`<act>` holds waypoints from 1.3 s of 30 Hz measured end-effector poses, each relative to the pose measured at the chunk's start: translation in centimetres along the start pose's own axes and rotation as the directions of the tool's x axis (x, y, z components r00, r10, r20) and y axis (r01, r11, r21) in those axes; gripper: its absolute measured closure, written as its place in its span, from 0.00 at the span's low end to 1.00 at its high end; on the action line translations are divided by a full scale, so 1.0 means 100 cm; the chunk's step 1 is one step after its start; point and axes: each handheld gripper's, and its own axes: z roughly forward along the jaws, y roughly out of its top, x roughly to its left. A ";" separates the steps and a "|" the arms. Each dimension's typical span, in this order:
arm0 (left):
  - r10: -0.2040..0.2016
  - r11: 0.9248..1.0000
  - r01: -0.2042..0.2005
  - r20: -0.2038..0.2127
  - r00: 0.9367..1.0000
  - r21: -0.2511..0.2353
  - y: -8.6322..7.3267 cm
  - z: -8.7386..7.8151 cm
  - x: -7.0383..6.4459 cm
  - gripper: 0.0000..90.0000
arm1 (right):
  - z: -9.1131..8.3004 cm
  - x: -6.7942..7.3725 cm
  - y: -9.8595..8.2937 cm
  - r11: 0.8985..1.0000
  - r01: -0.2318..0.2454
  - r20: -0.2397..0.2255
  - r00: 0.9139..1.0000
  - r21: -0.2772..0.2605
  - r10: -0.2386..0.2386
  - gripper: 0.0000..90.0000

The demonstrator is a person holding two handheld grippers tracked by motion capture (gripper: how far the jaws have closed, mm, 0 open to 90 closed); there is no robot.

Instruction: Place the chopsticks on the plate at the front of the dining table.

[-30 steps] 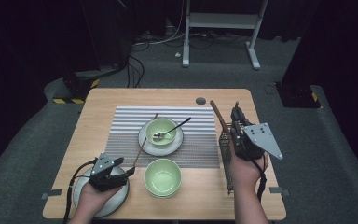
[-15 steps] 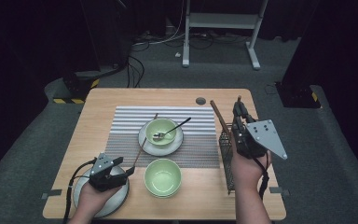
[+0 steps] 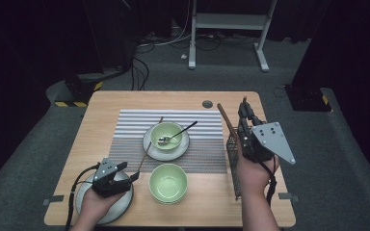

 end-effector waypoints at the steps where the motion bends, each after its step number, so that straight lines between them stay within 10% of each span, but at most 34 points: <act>1: 0.000 1.000 0.000 0.000 1.000 0.001 0.000 0.000 0.000 0.40 | 0.000 0.001 0.000 1.000 0.003 -0.002 1.000 -0.001 -0.003 0.93; 39: -0.014 1.000 0.014 -0.002 1.000 -0.021 0.002 -0.006 0.003 0.40 | 0.021 0.076 -0.008 1.000 -0.019 -0.190 0.982 0.000 0.018 0.93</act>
